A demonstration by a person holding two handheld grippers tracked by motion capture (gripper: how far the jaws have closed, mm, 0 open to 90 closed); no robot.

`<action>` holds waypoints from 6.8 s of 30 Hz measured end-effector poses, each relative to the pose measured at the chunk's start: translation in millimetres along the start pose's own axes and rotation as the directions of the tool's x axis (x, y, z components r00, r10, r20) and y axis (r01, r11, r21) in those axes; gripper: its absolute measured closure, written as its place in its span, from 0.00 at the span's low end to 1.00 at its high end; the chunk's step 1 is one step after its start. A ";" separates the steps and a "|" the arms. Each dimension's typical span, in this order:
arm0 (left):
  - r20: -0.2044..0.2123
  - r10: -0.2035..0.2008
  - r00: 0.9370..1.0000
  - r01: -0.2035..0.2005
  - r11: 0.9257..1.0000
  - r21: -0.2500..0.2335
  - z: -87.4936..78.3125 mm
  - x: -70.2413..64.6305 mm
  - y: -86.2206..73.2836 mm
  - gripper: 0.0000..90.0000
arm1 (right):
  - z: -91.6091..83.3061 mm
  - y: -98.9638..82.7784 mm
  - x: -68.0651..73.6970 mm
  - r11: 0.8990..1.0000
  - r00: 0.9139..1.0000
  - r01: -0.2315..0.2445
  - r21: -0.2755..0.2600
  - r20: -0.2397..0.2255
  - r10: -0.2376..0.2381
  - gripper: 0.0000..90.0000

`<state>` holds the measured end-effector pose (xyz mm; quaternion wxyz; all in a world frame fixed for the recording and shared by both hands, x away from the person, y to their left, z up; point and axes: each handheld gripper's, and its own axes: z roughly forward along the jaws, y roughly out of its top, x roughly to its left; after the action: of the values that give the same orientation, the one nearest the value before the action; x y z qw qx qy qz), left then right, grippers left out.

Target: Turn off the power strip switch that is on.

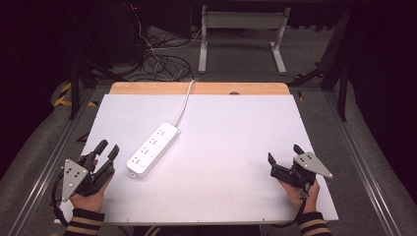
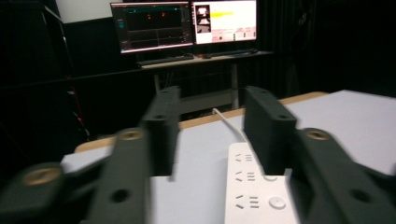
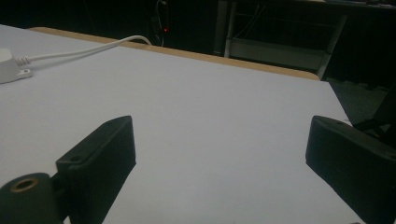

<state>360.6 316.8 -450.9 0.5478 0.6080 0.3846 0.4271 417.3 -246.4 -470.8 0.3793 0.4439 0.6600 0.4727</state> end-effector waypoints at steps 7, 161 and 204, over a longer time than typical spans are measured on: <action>0.045 -0.070 0.997 0.067 0.996 0.061 2.9 2.7 12.2 1.00 | -3.5 1.4 -1.4 1.000 1.000 -0.002 -0.009 0.007 0.002 0.10; -0.199 -0.169 0.965 0.174 0.985 0.005 1.0 -2.6 7.2 1.00 | -4.4 14.4 6.5 0.995 0.998 -0.041 -0.091 -0.046 0.037 0.12; -0.247 -0.127 0.961 0.133 0.991 0.011 11.2 2.6 3.1 0.05 | -2.8 15.4 10.4 0.995 0.999 -0.024 -0.094 -0.046 0.020 0.12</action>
<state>372.0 315.2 -448.0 0.5143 0.5312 0.4945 0.4570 414.9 -235.0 -456.1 0.3799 0.4220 0.6402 0.5175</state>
